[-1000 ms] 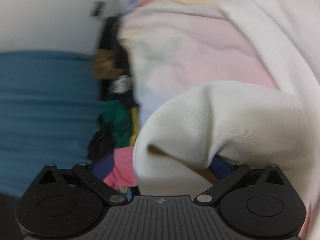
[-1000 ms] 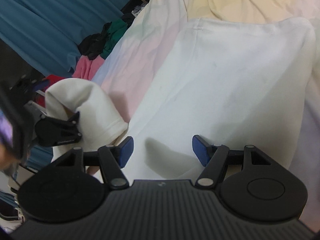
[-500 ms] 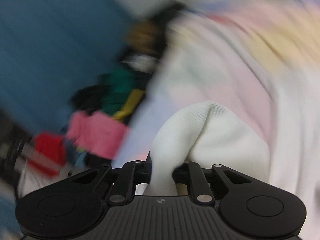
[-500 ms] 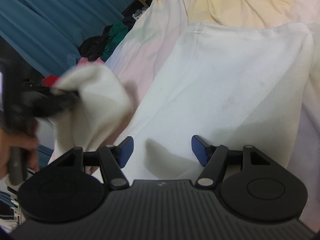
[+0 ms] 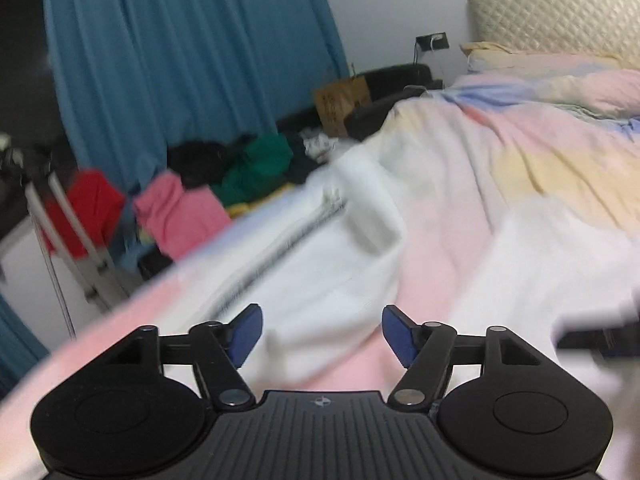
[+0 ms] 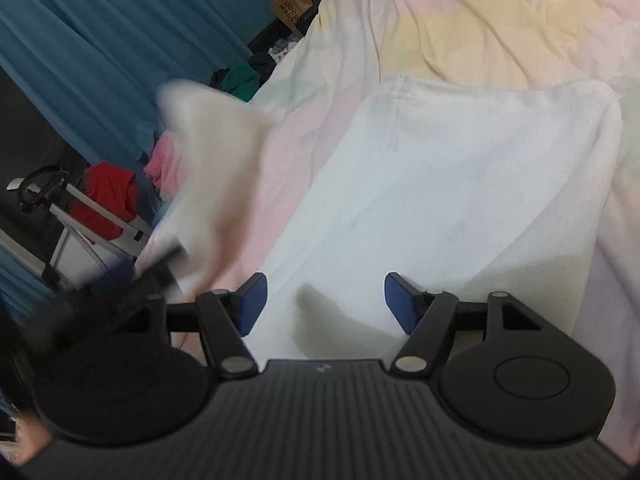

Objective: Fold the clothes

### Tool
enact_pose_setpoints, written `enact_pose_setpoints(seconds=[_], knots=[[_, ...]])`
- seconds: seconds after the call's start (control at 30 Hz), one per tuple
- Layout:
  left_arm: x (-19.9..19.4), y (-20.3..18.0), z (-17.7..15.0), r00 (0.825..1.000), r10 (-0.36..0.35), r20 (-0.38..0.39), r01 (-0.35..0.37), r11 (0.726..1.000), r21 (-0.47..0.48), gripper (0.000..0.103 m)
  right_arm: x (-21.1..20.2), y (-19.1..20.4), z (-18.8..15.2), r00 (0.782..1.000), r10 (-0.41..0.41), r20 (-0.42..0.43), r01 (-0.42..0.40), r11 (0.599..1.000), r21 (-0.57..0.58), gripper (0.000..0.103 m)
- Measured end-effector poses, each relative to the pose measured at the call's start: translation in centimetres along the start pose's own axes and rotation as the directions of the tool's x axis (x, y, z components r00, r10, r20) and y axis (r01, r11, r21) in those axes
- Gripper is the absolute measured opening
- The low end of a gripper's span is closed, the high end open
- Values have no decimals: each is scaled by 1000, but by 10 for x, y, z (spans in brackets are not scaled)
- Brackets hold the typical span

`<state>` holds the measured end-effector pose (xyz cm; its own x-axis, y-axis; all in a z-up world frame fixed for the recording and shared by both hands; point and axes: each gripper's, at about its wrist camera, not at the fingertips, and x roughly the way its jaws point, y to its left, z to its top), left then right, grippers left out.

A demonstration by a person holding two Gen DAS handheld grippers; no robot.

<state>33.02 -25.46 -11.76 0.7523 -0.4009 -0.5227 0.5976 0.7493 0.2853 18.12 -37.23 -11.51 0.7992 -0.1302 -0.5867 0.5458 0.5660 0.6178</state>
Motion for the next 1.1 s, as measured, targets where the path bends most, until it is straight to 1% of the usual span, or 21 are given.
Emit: enact_pose_setpoints(seconds=[0.07,0.1,0.17,0.2,0.23,0.27,0.3,0.33,0.37,0.43,0.47,0.53,0.6,0.67,0.77,0.83,0.87,0.9,1.0,1.07,1.1], knots=[[-21,9,-19,1000,10,-19,-12,996,-93,78,-1,-1,1,1000,16,4,-16,1000,2,68],[-38,17,-30,999,22,-23,-25,989,-148,81,0,0,2,1000,29,-1,-29,1000,1,68],[-83,32,-53,997,70,-32,-76,964,-254,85,2,1,3,998,54,-12,-54,999,-2,68],[-109,40,-65,994,100,-40,-108,944,-311,88,3,2,2,997,68,-20,-68,998,-4,68],[-135,47,-76,990,132,-55,-143,916,-373,89,5,4,2,996,87,-34,-87,996,-1,68],[-162,55,-87,984,163,-72,-178,883,-433,90,7,5,2,993,108,-51,-108,994,3,68],[-187,61,-101,978,191,-88,-210,848,-487,93,9,7,2,988,134,-72,-134,991,10,68],[-213,65,-118,972,216,-97,-234,814,-532,98,9,8,1,984,155,-85,-155,988,12,68],[-234,67,-133,965,241,-103,-257,784,-565,100,8,10,1,981,171,-90,-170,985,15,68],[-260,70,-152,946,294,-137,-315,734,-601,100,9,14,3,972,208,-112,-205,978,37,68],[-270,72,-159,939,312,-147,-334,714,-615,100,10,16,5,966,227,-126,-222,974,53,68],[-282,78,-165,933,328,-149,-344,690,-637,100,15,20,10,959,248,-139,-237,967,89,68],[-288,84,-166,933,326,-150,-341,676,-653,100,26,25,15,959,243,-148,-226,966,121,68],[-294,86,-169,934,332,-131,-332,671,-663,100,41,29,25,959,240,-150,-222,967,129,67],[-302,85,-180,937,336,-99,-315,683,-659,101,66,32,45,964,230,-133,-218,971,101,67],[-304,85,-188,940,328,-89,-304,694,-653,101,87,31,59,977,194,-92,-180,973,141,67],[-304,85,-194,942,325,-85,-299,695,-654,101,101,32,64,980,181,-84,-165,973,161,67],[-303,86,-201,943,323,-82,-294,691,-661,101,115,33,69,983,164,-79,-149,974,172,67],[-292,99,-214,939,333,-84,-298,669,-680,101,156,49,85,993,94,-76,-85,990,111,67],[-283,110,-221,940,331,-86,-292,646,-705,101,171,61,88,997,70,-19,-69,997,41,67],[-278,115,-225,941,328,-84,-285,634,-719,100,176,68,88,998,57,13,-57,998,1,60]])
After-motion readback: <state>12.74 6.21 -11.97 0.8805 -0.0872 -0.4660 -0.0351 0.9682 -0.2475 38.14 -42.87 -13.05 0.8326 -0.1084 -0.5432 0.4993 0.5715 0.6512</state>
